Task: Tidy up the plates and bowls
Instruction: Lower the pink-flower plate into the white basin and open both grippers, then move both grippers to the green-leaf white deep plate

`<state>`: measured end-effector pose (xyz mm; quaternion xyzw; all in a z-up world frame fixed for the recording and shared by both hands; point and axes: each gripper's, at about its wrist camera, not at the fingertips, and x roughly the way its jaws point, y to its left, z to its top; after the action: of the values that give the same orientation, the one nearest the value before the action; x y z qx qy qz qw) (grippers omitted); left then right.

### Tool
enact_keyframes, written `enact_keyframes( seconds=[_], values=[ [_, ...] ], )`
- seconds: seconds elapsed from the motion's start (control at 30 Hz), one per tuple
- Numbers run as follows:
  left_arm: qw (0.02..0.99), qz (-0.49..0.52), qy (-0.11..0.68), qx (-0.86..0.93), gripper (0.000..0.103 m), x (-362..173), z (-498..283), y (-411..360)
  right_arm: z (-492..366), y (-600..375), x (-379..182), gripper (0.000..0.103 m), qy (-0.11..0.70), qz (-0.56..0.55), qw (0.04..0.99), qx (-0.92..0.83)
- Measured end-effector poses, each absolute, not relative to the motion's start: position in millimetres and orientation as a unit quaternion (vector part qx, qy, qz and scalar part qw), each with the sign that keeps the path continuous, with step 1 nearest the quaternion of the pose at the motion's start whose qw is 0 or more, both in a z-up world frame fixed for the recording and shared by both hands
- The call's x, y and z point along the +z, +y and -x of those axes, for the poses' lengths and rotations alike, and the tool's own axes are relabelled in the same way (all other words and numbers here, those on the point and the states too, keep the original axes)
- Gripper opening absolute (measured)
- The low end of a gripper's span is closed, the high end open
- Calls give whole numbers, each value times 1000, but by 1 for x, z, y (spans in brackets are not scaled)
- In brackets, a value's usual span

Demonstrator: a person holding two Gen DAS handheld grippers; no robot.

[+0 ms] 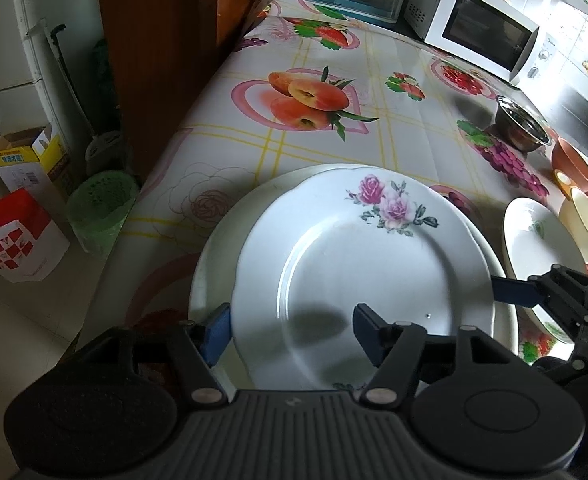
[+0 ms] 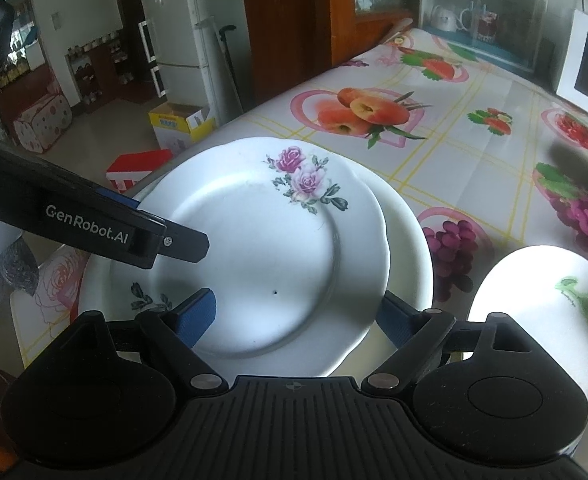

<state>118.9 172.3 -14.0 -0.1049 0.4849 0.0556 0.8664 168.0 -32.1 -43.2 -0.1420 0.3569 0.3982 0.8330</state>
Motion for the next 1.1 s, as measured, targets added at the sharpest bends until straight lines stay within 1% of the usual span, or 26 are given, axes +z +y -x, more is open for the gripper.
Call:
enact_keyframes(
  seconds=[0.1, 0.17, 0.2, 0.23, 0.4, 0.5, 0.73, 0.83, 1.1],
  values=[
    [868, 103, 482, 58, 70, -12, -118, 173, -171, -33, -44, 89, 364, 131, 830, 402],
    [872, 96, 476, 59, 76, -8, -117, 173, -171, -34, -44, 89, 366, 123, 830, 402],
    [875, 88, 471, 61, 85, -5, -116, 172, -171, -34, -44, 91, 365, 123, 831, 401],
    [878, 80, 467, 64, 87, -2, -116, 170, -171, -34, -43, 92, 362, 119, 833, 400],
    [881, 71, 465, 59, 87, 4, -119, 168, -170, -37, -42, 91, 364, 118, 832, 401],
    [884, 67, 459, 52, 91, 10, -119, 163, -170, -41, -40, 91, 365, 108, 832, 404],
    [889, 60, 450, 50, 91, 22, -124, 156, -168, -38, -39, 93, 358, 121, 835, 400],
    [890, 59, 449, 51, 91, 24, -124, 154, -164, -45, -28, 93, 335, 124, 845, 398],
    [893, 55, 446, 34, 92, 29, -129, 139, -165, -71, -12, 93, 315, 117, 860, 385]
  ],
)
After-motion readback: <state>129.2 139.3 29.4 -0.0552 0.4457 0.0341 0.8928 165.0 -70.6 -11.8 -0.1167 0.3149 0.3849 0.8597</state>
